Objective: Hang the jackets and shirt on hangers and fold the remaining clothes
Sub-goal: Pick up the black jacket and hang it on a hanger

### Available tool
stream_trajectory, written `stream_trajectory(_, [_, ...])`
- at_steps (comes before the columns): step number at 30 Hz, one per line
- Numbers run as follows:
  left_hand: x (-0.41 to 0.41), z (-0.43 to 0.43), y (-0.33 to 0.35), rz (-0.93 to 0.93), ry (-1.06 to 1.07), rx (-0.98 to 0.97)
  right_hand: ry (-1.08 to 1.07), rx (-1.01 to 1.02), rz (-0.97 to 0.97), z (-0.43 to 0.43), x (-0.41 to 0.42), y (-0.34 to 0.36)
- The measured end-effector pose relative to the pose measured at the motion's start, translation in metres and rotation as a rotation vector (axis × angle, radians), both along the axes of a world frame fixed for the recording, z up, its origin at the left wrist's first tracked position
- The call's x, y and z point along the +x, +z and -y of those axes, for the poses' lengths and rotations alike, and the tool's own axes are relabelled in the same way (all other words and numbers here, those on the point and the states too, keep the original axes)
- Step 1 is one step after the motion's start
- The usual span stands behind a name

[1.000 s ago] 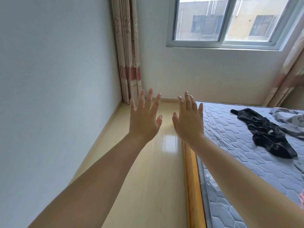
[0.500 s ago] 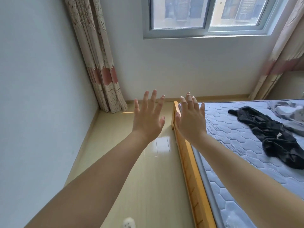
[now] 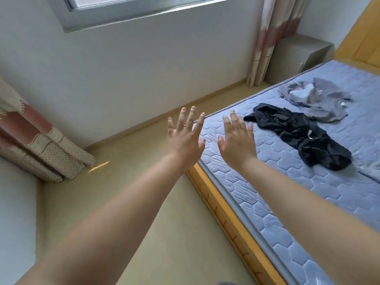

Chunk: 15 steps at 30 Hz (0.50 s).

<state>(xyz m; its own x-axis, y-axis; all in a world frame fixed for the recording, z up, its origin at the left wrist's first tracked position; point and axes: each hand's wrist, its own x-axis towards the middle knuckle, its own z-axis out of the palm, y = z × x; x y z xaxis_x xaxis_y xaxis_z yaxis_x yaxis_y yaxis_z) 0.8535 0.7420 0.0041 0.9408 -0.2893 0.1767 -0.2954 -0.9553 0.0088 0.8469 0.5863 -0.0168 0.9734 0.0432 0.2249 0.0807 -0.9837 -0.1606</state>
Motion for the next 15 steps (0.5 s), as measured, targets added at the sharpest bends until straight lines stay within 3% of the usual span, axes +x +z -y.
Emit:
stream_trajectory(7, [0.145, 0.095, -0.063, -0.099, -0.216, 0.007, -0.231, 0.052, -0.063, 0.089, 0.111, -0.055])
stream_trajectory(15, [0.296, 0.209, -0.187, -0.298, -0.241, -0.035, -0.458, 0.156, -0.292, 0.198, 0.24, -0.181])
